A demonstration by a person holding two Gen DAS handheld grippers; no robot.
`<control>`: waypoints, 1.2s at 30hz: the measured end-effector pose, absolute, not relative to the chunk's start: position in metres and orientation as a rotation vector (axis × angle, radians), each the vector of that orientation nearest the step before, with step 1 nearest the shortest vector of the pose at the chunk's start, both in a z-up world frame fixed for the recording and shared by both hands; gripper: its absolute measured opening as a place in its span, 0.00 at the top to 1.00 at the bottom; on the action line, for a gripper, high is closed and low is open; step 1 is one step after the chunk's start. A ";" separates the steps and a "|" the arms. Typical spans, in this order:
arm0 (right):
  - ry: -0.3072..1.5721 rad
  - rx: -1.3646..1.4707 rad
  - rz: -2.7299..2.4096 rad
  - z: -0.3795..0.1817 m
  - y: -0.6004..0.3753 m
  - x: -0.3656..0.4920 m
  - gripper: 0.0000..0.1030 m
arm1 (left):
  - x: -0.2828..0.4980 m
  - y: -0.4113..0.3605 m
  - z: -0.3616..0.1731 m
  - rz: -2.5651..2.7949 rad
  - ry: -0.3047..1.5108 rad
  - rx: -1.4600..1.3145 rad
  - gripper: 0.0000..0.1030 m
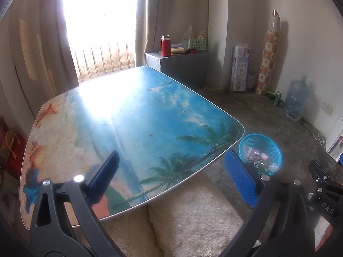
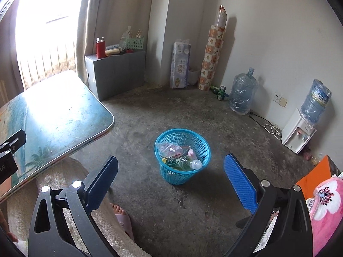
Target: Collect trash
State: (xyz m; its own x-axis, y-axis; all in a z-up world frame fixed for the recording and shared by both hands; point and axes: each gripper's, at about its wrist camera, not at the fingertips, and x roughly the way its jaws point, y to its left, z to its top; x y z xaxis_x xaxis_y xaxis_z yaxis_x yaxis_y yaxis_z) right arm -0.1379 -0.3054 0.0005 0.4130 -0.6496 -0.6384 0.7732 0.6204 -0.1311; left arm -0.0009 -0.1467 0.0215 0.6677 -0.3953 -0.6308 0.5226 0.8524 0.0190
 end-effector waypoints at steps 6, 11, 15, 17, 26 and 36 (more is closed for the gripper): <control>0.734 0.231 -0.924 -0.006 -0.309 -0.137 0.06 | -0.001 -0.144 0.020 -0.473 0.663 0.212 0.08; 0.728 0.229 -0.934 -0.006 -0.308 -0.136 0.06 | 0.000 -0.145 0.021 -0.455 0.654 0.240 0.08; 0.726 0.240 -0.950 -0.006 -0.310 -0.138 0.06 | 0.005 -0.145 0.021 -0.460 0.680 0.210 0.08; 0.723 0.242 -0.959 -0.005 -0.311 -0.139 0.06 | 0.005 -0.145 0.022 -0.458 0.677 0.202 0.08; 0.709 0.251 -0.986 -0.004 -0.315 -0.145 0.06 | 0.001 -0.151 0.025 -0.463 0.653 0.228 0.08; 0.703 0.268 -0.995 -0.004 -0.314 -0.148 0.06 | -0.004 -0.155 0.028 -0.486 0.649 0.244 0.08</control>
State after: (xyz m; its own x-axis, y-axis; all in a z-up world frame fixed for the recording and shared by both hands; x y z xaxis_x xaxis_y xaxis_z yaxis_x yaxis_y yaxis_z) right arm -0.1481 -0.3143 -0.0038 0.3495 -0.6735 -0.6513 0.8388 0.5347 -0.1028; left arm -0.0043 -0.1552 0.0284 0.6904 -0.3557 -0.6300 0.5047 0.8607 0.0671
